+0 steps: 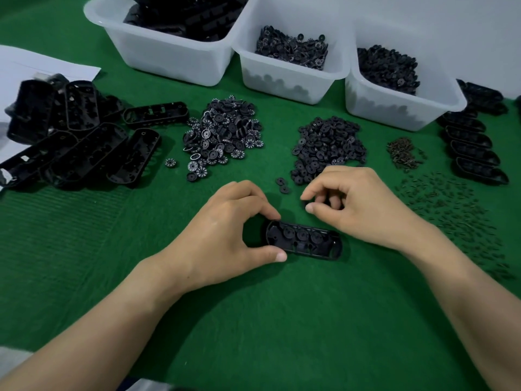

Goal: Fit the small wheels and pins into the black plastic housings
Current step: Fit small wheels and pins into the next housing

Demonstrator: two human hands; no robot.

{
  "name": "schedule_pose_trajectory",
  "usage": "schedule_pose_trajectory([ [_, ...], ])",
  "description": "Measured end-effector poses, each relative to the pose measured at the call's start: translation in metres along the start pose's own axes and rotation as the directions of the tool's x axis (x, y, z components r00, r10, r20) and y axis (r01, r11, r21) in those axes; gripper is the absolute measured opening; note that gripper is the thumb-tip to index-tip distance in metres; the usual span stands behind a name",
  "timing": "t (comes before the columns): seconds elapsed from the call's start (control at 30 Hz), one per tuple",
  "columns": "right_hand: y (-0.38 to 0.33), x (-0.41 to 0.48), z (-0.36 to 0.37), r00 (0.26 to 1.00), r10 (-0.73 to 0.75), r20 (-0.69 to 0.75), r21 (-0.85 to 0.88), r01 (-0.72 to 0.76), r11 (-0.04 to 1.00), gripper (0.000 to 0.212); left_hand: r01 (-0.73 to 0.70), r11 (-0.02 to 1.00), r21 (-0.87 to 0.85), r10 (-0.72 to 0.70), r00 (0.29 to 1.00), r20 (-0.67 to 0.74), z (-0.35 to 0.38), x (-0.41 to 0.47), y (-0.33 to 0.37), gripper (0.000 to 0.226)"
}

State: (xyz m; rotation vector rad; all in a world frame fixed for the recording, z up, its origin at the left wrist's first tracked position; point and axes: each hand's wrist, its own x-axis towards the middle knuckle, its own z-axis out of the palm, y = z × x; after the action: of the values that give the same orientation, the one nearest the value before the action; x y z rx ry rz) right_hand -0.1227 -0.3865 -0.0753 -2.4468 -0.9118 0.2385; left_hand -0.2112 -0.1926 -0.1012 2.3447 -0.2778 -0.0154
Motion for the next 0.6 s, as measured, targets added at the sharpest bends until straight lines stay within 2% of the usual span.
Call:
schedule_pose_trajectory([
  [0.07, -0.004, -0.006, -0.002, 0.999, -0.05, -0.013, 0.072, 0.051, 0.996, 0.012, -0.002, 1.0, 0.001, 0.002, 1.0, -0.004, 0.0, 0.0, 0.0, 0.044],
  [0.17, -0.014, -0.015, 0.002, 0.987, -0.153, 0.045, 0.088, 0.148, 0.985, 0.011, 0.001, 1.0, 0.004, -0.001, 1.0, -0.004, 0.0, 0.0, -0.001, 0.043],
  [0.5, -0.019, -0.018, 0.012, 0.975, -0.22, 0.028, -0.024, 0.221, 0.975, 0.013, 0.011, 1.0, 0.001, -0.011, 1.0, 0.004, -0.001, 0.0, 0.0, 0.041],
  [0.6, -0.017, -0.013, 0.005, 0.983, -0.175, 0.062, 0.051, 0.172, 0.984, 0.014, 0.01, 1.0, -0.004, -0.01, 1.0, 0.008, -0.001, 0.0, 0.0, 0.041],
])
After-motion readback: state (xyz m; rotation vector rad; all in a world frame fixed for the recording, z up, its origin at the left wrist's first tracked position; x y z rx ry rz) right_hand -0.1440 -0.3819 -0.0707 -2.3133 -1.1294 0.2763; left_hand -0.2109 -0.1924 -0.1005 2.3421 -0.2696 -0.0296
